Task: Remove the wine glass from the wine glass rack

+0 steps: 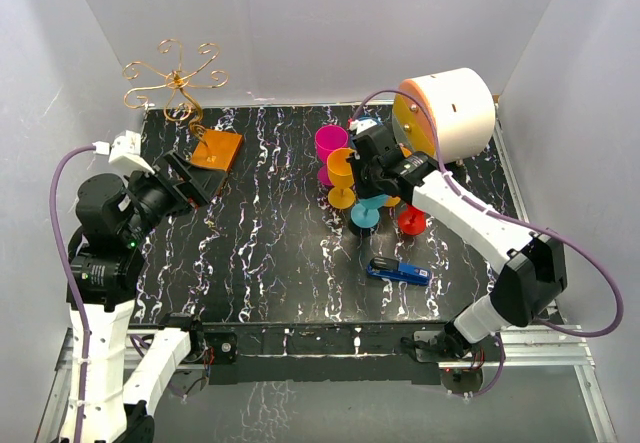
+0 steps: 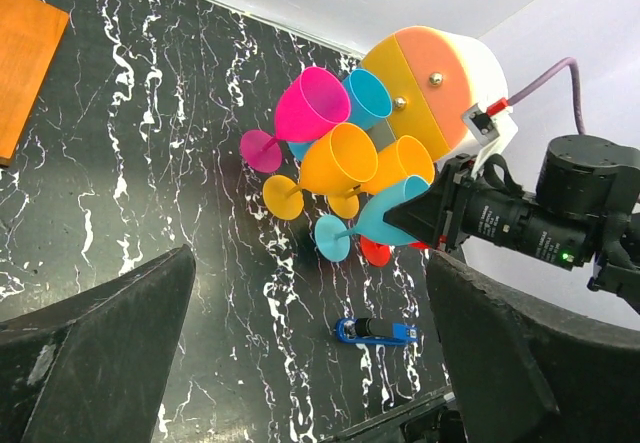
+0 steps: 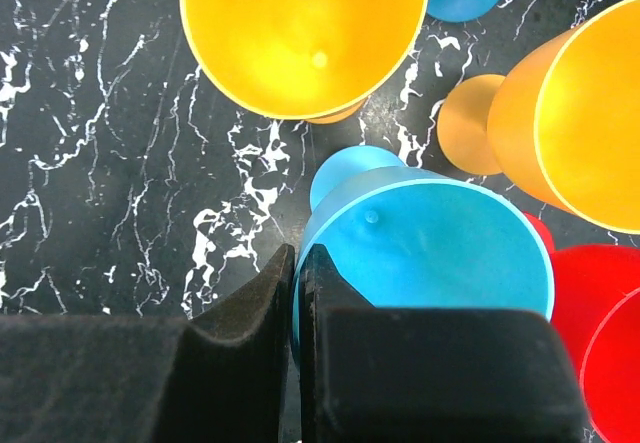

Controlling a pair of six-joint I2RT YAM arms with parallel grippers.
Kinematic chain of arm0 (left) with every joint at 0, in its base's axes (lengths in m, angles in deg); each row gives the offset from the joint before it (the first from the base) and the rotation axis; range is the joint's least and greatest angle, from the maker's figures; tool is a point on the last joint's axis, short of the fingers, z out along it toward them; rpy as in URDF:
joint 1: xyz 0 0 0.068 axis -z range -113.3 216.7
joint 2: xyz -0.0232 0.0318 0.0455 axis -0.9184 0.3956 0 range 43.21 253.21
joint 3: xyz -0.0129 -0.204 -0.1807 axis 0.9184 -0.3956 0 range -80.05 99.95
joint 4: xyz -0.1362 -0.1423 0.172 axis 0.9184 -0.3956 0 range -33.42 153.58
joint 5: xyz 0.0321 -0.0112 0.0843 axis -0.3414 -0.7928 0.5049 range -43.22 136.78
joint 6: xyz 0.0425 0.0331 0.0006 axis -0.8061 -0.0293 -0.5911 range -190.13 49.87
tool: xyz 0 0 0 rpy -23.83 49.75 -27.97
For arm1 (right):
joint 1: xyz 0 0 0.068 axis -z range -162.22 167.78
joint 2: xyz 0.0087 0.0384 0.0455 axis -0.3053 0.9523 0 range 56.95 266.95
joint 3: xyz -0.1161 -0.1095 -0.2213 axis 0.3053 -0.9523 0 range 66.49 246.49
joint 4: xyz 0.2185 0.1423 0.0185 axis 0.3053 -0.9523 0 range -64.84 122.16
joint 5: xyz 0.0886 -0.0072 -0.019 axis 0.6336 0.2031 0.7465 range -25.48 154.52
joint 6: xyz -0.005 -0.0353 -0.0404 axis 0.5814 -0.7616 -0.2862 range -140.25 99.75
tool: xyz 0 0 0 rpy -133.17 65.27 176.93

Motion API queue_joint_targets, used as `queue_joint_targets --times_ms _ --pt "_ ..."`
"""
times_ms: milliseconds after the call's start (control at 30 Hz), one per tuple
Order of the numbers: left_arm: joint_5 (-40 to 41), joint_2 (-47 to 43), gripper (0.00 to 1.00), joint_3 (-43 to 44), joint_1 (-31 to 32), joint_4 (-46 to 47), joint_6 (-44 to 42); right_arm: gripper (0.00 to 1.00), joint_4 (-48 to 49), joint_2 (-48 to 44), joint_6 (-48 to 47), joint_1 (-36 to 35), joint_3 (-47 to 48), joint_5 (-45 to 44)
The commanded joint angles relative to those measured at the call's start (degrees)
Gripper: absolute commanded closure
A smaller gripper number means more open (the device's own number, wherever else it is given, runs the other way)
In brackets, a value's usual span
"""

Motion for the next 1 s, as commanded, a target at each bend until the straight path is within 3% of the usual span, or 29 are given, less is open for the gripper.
queue_joint_targets --times_ms 0,300,567,767,967 --pt "-0.1 -0.3 0.01 1.6 0.1 -0.6 -1.0 1.00 2.2 0.8 -1.4 0.1 2.0 -2.9" --pt "0.3 0.0 0.01 2.5 0.1 -1.2 -1.6 1.00 3.3 4.0 -1.2 0.1 1.6 -1.8" --pt "-0.2 1.0 0.01 2.7 0.1 -0.2 -1.5 0.81 3.8 3.0 -1.6 0.1 1.8 -1.8" --pt "-0.5 2.6 0.01 3.7 0.1 1.3 -1.6 0.55 5.2 -2.1 -2.3 0.1 2.5 -3.0" --pt "-2.3 4.7 0.01 4.2 0.2 5.1 -1.3 0.27 13.5 -12.7 -2.9 0.1 -1.3 -1.7"
